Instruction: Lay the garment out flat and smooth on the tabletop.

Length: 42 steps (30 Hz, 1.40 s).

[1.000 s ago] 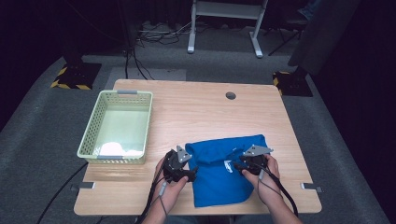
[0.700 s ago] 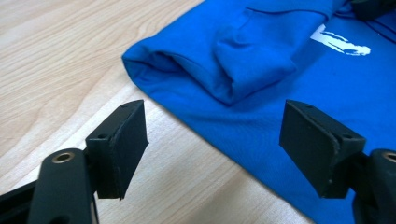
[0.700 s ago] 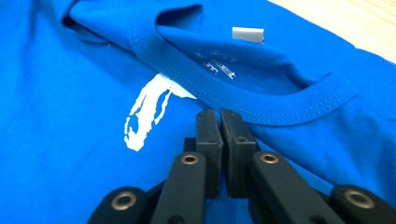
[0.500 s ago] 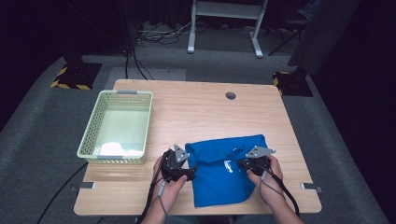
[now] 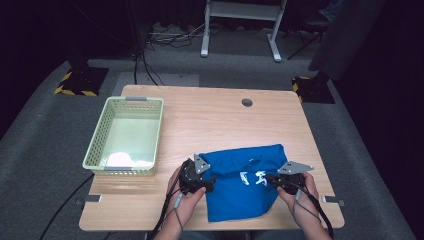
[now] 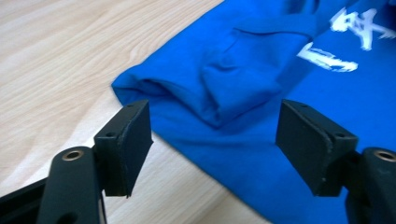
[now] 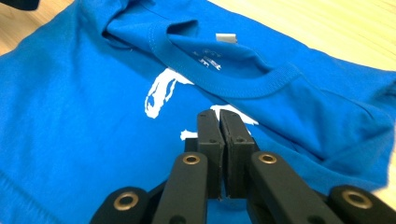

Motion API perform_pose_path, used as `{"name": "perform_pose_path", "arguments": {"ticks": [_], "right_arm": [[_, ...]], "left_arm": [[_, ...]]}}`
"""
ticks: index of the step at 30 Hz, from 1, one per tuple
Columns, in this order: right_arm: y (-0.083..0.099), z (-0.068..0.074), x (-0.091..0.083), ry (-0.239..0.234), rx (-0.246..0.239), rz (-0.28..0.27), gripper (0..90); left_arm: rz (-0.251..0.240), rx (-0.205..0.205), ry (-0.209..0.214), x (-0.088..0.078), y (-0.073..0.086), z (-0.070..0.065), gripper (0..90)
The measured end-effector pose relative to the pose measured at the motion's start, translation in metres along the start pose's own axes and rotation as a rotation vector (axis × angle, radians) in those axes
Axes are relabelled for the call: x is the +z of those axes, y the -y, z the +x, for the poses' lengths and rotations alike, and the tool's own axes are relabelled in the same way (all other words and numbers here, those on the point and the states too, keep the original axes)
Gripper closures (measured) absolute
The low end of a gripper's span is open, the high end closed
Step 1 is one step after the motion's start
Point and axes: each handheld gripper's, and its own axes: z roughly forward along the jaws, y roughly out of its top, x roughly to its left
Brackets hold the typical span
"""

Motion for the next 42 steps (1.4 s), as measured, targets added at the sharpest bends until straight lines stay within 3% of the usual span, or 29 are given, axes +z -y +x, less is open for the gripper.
{"name": "perform_pose_path", "arguments": {"ticks": [7, 13, 20, 29, 34, 38, 42], "right_arm": [[0.012, 0.0, -0.021, 0.012, 0.026, -0.026, 88.3], [0.017, 0.004, -0.036, 0.052, -0.005, -0.031, 88.3], [0.028, 0.003, -0.045, 0.066, 0.004, -0.027, 88.3], [0.05, -0.004, -0.052, 0.079, 0.053, -0.022, 87.2], [0.066, -0.011, -0.059, 0.117, 0.115, -0.019, 63.5], [0.069, -0.02, -0.063, 0.138, 0.153, -0.041, 55.9], [0.059, -0.026, -0.058, 0.134, 0.146, -0.051, 53.0]], "left_arm": [[0.005, 0.004, 0.008, 0.004, -0.003, -0.004, 27.6], [0.008, 0.0, 0.008, 0.004, -0.003, -0.004, 27.3], [0.02, 0.005, 0.013, 0.005, -0.003, -0.005, 27.5], [0.032, 0.012, 0.016, 0.006, -0.003, -0.007, 27.6], [0.037, 0.02, 0.018, 0.005, -0.002, -0.008, 28.5], [0.039, 0.023, 0.017, 0.006, -0.003, -0.009, 28.9], [0.03, 0.027, 0.025, 0.006, -0.007, -0.01, 29.1]]}}
